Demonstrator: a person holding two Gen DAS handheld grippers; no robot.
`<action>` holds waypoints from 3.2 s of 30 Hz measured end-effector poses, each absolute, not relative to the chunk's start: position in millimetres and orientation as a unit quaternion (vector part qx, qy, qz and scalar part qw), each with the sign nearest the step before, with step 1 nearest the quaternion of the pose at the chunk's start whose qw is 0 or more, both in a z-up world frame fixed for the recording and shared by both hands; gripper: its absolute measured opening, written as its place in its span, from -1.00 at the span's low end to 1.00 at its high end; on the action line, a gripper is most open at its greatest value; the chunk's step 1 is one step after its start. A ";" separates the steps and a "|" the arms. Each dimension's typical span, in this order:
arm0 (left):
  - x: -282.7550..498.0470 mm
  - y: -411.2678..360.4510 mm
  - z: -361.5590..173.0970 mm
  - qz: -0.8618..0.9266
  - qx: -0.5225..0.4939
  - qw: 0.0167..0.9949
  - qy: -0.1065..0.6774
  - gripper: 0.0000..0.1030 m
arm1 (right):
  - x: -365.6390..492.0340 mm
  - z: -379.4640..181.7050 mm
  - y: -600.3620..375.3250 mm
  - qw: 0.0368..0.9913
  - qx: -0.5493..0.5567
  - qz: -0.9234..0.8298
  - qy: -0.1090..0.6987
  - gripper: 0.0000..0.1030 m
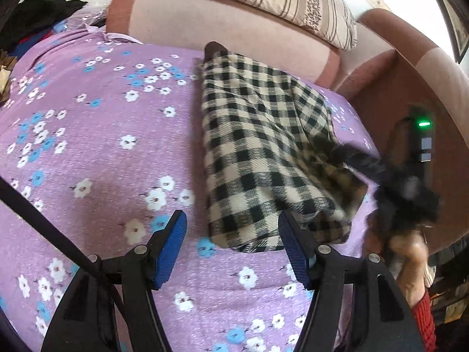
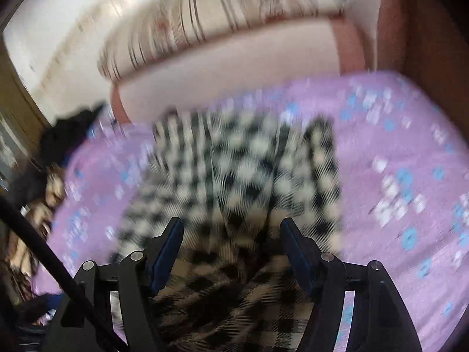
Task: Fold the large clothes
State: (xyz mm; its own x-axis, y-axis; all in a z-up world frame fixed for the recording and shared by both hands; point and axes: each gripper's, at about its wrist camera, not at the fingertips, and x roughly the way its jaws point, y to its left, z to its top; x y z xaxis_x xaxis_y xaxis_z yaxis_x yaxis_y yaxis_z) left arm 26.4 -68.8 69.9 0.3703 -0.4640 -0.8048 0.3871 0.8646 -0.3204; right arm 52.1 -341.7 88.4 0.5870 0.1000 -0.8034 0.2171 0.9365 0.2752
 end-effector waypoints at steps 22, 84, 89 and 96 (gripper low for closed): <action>44.6 -177.1 25.9 -0.249 0.092 0.829 0.492 0.46 | 1.0 74.4 -413.4 0.848 0.227 -0.076 0.472 -0.83; 6.4 -89.3 35.9 -0.239 0.053 0.836 0.492 0.37 | -31.4 72.2 -391.8 0.857 0.143 -0.093 0.487 -0.22; -22.6 -59.1 57.5 -0.183 0.079 0.877 0.438 0.37 | -36.4 97.9 -377.4 0.880 0.149 -0.068 0.446 -0.22; -62.1 -32.5 89.7 -0.107 0.104 0.929 0.338 0.79 | -36.3 112.6 -324.6 0.898 0.120 -0.051 0.420 -0.06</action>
State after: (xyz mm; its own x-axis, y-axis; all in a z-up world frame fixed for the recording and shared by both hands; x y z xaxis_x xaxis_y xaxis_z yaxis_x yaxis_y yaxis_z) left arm -62.1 -32.5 89.7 0.7494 -0.1278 -0.6496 0.2687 0.9555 0.1220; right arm -36.4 -324.6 112.6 0.6419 0.0089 -0.7668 0.1933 0.9658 0.1730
